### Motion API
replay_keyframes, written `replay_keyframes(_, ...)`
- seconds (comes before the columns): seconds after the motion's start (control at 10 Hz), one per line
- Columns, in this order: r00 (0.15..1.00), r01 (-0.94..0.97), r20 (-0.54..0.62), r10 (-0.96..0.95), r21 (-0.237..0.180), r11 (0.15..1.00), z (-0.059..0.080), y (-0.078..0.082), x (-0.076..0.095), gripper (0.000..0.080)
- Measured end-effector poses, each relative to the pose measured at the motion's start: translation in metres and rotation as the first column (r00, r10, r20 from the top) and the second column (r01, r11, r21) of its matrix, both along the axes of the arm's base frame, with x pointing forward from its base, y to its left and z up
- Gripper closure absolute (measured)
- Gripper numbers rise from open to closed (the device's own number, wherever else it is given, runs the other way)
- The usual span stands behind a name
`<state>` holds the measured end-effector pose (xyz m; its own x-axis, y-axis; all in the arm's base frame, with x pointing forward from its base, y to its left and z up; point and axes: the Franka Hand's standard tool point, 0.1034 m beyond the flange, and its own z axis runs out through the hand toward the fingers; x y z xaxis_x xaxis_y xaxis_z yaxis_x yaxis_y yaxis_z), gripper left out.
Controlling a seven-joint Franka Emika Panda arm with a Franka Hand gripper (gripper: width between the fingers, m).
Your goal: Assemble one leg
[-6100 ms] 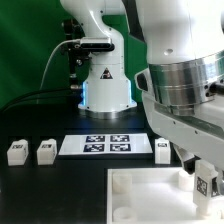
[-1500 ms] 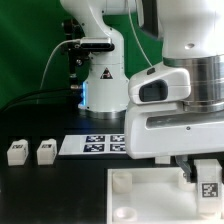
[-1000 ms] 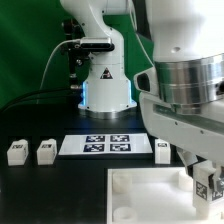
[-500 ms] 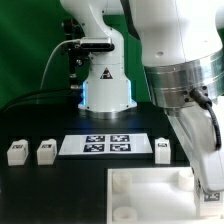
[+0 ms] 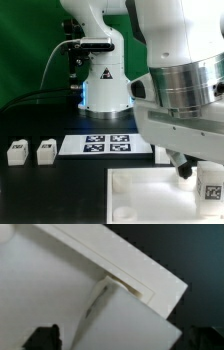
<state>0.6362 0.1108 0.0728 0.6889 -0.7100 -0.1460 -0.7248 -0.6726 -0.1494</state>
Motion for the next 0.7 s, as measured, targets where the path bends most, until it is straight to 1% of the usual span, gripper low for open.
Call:
replay_keyframes(0.2, 0.984, -0.176, 0.036, 0.176, -0.007, 0.984, -0.0006, -0.0009, -0.0001, 0.0152)
replay_keyframes(0.3, 0.945, -0.322, 0.056, 0.323, -0.034, 0.946, -0.0009, -0.0004, -0.0008, 0.0151)
replay_keyframes(0.4, 0.864, -0.495, 0.055, 0.501, -0.088, 0.864, -0.0001, 0.0049, -0.0025, 0.0151)
replay_keyframes(0.5, 0.808, -0.579, 0.056, 0.587, -0.105, 0.808, 0.0010, 0.0072, -0.0025, 0.0151)
replay_keyframes(0.6, 0.810, -0.577, 0.058, 0.584, -0.103, 0.810, -0.0003, 0.0042, -0.0021, 0.0163)
replay_keyframes(0.7, 0.839, -0.535, 0.053, 0.542, -0.098, 0.839, -0.0006, 0.0047, -0.0024, 0.0163)
